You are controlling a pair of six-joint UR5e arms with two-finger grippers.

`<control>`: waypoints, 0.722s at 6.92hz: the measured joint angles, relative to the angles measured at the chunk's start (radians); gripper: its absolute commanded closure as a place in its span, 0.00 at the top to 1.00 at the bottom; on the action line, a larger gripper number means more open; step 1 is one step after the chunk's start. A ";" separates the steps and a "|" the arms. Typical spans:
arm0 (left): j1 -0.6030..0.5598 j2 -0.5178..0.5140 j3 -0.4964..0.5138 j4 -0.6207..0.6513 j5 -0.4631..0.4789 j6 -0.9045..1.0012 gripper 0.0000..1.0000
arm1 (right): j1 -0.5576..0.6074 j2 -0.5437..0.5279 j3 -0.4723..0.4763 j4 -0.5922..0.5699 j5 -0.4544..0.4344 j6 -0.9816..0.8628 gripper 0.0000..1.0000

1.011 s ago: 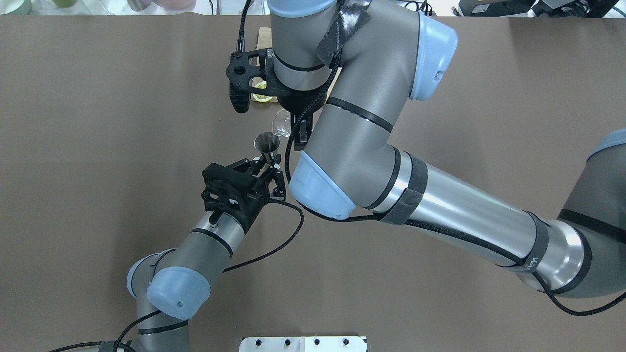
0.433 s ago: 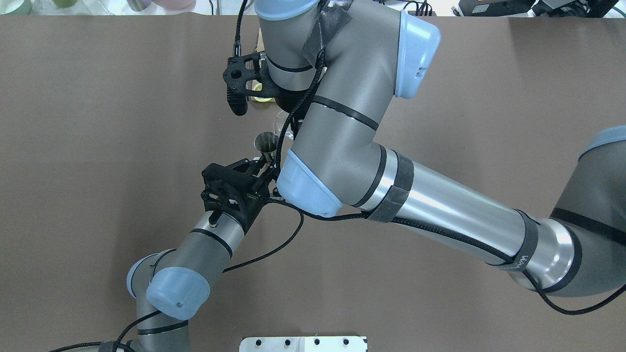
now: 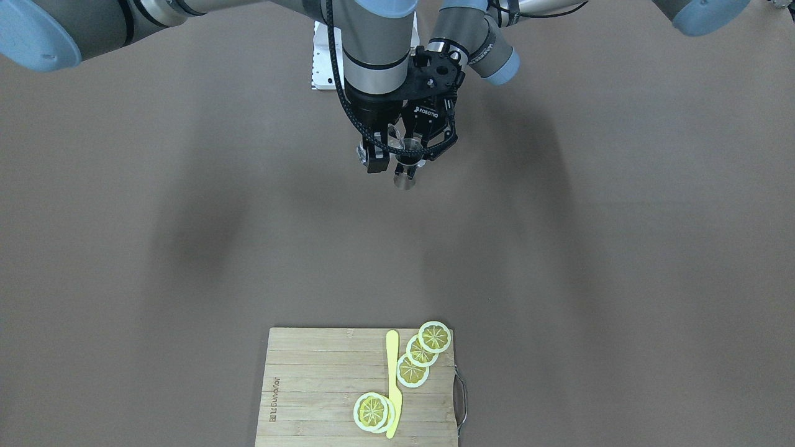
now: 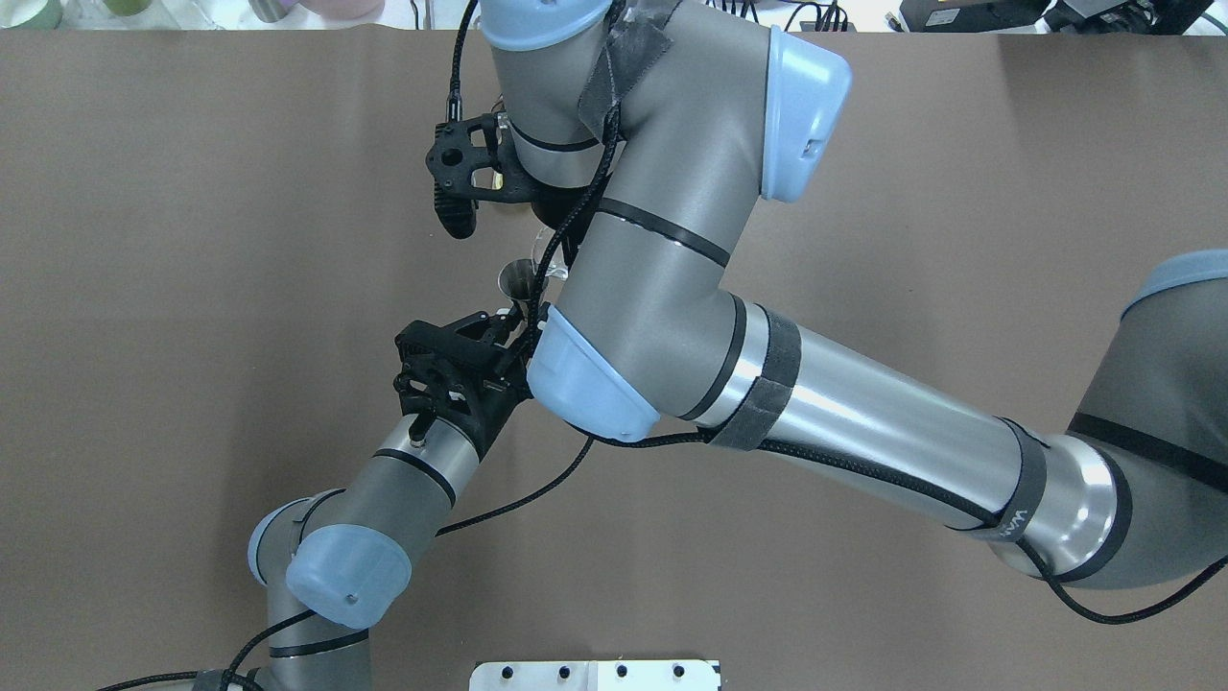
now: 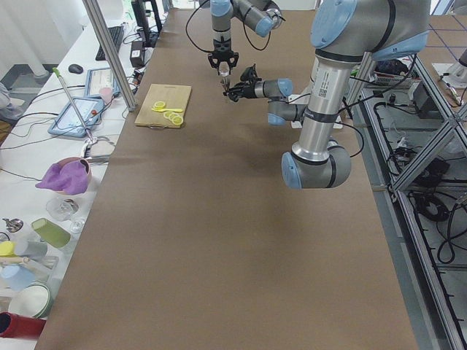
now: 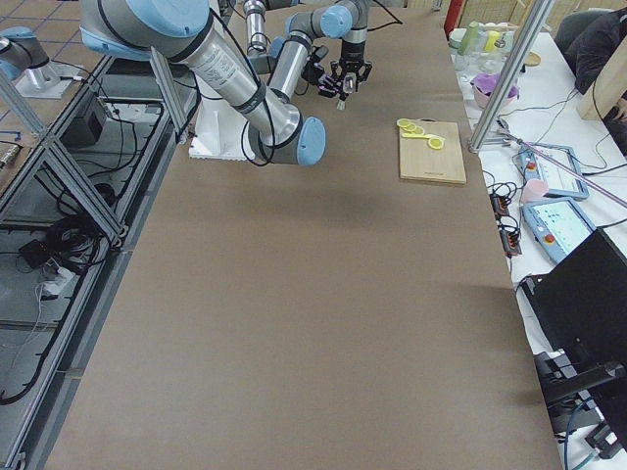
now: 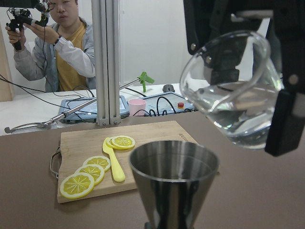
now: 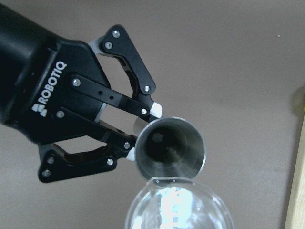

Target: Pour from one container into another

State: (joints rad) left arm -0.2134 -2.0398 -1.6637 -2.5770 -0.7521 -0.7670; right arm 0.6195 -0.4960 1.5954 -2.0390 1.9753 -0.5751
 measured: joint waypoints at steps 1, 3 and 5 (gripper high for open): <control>0.000 0.000 0.000 0.000 0.000 0.000 0.00 | -0.007 0.002 0.001 -0.010 -0.007 0.000 0.00; 0.001 0.006 -0.005 0.000 0.000 0.000 0.00 | -0.010 0.005 0.003 -0.039 -0.018 -0.017 0.00; 0.003 0.014 -0.013 0.000 0.000 0.000 0.00 | -0.010 0.012 0.009 -0.080 -0.028 -0.047 0.00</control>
State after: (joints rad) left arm -0.2107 -2.0261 -1.6770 -2.5771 -0.7517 -0.7670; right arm 0.6090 -0.4841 1.6043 -2.1195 1.9477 -0.6221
